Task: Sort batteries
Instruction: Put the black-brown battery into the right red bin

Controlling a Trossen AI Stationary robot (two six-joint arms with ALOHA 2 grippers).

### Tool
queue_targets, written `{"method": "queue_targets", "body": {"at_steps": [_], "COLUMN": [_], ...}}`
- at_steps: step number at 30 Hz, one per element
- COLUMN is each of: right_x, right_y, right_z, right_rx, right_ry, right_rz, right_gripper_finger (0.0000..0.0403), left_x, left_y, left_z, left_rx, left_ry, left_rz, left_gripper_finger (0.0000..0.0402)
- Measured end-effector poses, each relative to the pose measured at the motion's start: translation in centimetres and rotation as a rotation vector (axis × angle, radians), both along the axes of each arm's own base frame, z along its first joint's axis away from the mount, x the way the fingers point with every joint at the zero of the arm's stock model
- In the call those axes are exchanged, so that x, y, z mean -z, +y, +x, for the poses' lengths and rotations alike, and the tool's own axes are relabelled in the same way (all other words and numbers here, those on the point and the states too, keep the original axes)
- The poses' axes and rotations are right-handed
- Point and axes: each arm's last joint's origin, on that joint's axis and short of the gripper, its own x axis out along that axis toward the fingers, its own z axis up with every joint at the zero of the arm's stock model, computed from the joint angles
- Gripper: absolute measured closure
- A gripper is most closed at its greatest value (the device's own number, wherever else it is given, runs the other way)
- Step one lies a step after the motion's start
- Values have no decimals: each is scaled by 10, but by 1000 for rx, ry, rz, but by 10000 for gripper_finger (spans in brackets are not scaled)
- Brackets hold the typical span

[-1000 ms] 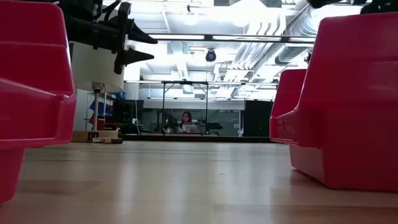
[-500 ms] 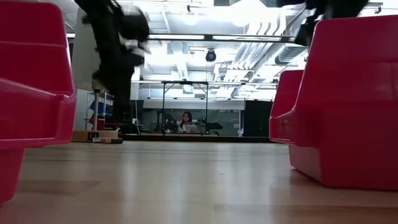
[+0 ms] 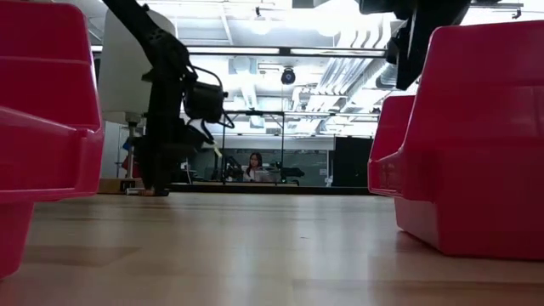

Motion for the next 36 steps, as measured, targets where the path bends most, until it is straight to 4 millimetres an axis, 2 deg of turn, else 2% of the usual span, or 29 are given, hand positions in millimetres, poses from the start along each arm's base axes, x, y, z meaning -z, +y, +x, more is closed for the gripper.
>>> {"method": "queue_targets", "body": {"at_steps": [4, 7, 10, 13, 14, 19, 23, 27, 32, 36], "right_x": [-1, -1, -1, -1, -1, -3, -19, -39, -63, -80], "right_y": [0, 0, 0, 0, 0, 1, -2, -10, -24, -33], "right_z": [1, 1, 1, 1, 1, 0, -11, -31, -62, -81], "right_rx": [3, 3, 5, 5, 5, -22, 0, 74, 191, 289], "right_ry": [-13, -13, -13, -17, -16, -22, -86, -146, -255, -366], "right_rz": [5, 5, 6, 7, 7, 35, 26, -32, -157, -260], "right_gripper_finger": [176, 176, 176, 176, 176, 176, 176, 176, 176, 176], "left_x": [6, 11, 14, 17, 17, 7, -20, -47, -79, -104], "left_y": [3, 4, 5, 5, 5, -3, -22, -48, -97, -137], "left_z": [5, 6, 7, 8, 8, 11, 18, 26, 44, 69], "left_rx": [30, 29, 49, 73, 78, 106, 211, 359, 721, 850], "left_ry": [-15, -21, -34, -52, -60, -123, -290, -407, -618, -767], "left_rz": [5, -16, -58, -104, -117, -140, -190, -122, -31, 38], "left_gripper_finger": [205, 231, 284, 362, 372, 372, 372, 372, 372, 372]}}
